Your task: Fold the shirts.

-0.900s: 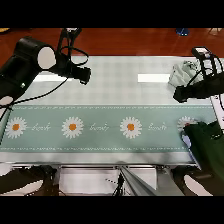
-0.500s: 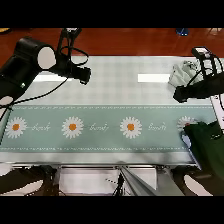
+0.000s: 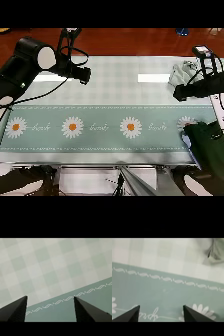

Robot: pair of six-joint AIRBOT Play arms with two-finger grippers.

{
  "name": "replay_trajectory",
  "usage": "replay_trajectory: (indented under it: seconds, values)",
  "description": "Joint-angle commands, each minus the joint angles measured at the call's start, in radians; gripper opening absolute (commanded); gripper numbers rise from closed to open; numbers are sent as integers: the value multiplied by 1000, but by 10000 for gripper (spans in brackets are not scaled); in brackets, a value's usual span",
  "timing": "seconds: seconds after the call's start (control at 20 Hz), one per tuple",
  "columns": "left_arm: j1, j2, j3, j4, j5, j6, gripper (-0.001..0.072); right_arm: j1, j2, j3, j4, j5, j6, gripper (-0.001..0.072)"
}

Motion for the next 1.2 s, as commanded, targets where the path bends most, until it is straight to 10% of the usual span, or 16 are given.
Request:
replay_trajectory:
  seconds: [0.0, 0.45, 0.6, 0.8, 1.15]
  values:
    - [1, 1, 0, 0, 1, 0, 718, 0, 0, 1, 1, -166, 6, 609]
    - [1, -24, 0, 0, 72, 4, 718, -1, 0, 1, -42, -655, 10, 608]
    - [1, -26, 1, 0, 96, 3, 718, -66, -24, 2, -181, -802, 203, 607]
    - [1, -37, 1, 2, 139, 3, 718, -292, -136, 2, -194, -835, 465, 607]
    - [2, -50, 1, 1, 74, 4, 718, -558, -358, 2, 88, -800, 451, 592]
